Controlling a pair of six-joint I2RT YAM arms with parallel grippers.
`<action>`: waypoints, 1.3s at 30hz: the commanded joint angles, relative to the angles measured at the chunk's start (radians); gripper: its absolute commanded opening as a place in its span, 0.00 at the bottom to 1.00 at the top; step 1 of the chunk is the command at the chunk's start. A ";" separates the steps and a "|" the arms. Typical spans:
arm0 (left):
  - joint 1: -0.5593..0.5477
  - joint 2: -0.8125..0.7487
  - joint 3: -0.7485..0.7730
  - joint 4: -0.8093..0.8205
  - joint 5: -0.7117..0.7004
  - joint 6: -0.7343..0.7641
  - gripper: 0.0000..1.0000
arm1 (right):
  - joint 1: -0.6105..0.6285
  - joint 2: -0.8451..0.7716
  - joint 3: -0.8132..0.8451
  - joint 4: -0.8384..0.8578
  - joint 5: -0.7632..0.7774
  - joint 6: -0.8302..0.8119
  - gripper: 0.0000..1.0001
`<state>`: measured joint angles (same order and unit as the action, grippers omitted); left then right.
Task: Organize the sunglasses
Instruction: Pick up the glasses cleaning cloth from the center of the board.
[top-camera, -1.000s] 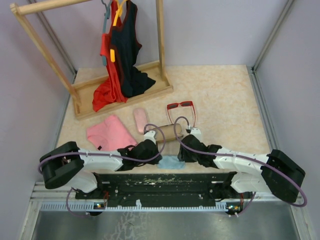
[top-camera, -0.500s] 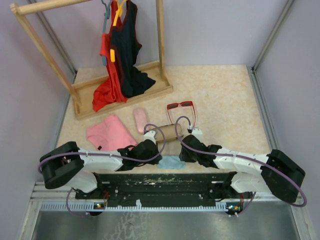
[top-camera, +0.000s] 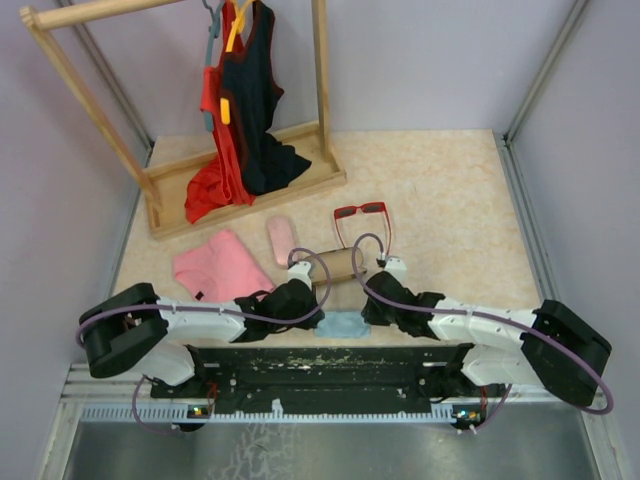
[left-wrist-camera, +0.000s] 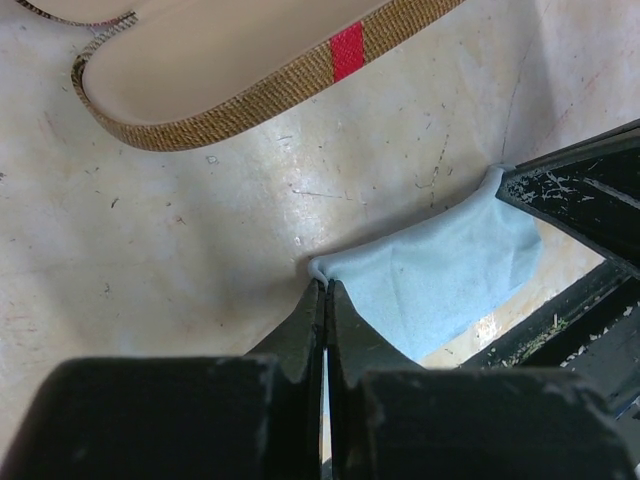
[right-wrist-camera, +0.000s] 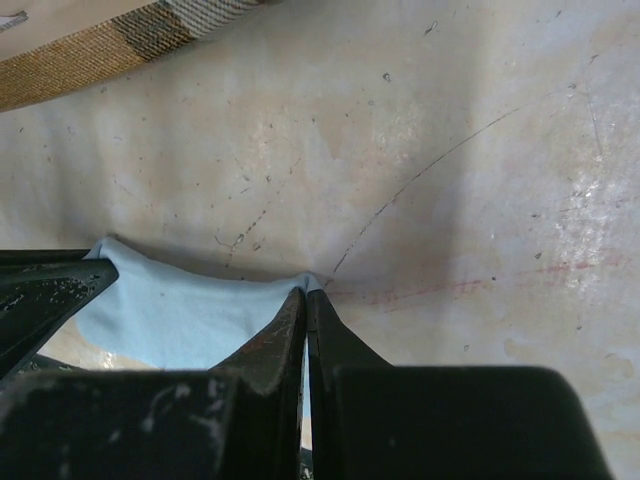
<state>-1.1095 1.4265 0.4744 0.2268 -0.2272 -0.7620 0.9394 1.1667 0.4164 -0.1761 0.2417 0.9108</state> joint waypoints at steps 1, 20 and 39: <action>-0.005 -0.020 -0.022 0.015 0.016 0.018 0.00 | -0.002 -0.039 -0.032 0.071 -0.002 -0.033 0.00; -0.006 -0.182 0.023 -0.026 -0.078 0.089 0.00 | -0.002 -0.208 0.038 0.120 0.072 -0.238 0.00; 0.094 -0.133 0.158 -0.032 -0.211 0.171 0.00 | -0.177 0.019 0.272 0.137 -0.040 -0.439 0.00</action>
<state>-1.0534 1.2701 0.5953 0.1730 -0.4408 -0.6300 0.8024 1.1553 0.6178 -0.0971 0.2646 0.5312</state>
